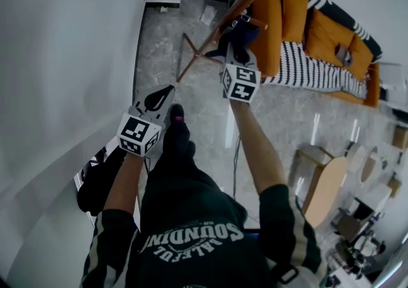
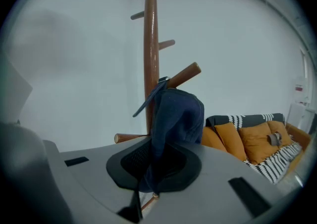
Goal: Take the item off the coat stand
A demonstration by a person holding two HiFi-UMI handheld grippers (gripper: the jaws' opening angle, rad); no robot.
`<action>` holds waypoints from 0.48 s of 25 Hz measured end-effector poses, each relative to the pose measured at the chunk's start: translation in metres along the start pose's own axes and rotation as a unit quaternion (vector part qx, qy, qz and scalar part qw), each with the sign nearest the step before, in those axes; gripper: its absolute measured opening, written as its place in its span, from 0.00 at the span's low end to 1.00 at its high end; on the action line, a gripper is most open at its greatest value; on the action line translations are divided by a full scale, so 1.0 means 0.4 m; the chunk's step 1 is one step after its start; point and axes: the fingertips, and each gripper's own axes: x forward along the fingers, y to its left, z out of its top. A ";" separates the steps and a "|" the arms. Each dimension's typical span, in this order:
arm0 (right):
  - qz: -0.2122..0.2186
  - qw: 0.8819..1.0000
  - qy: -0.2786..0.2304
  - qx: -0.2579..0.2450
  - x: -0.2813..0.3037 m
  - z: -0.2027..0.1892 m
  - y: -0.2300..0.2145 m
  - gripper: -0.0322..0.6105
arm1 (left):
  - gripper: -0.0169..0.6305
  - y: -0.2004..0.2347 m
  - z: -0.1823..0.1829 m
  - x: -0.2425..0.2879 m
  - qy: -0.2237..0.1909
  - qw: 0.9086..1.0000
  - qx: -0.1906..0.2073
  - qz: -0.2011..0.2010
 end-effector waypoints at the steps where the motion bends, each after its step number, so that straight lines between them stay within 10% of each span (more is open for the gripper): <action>1: 0.000 1.000 -0.002 -0.001 -0.006 0.006 -0.003 0.09 | 0.03 -0.002 0.002 -0.002 0.000 1.000 0.001 0.000; 12: -0.007 1.000 -0.015 -0.010 -0.092 0.055 -0.035 0.09 | 0.03 -0.058 0.047 -0.029 -0.013 1.000 0.011 -0.003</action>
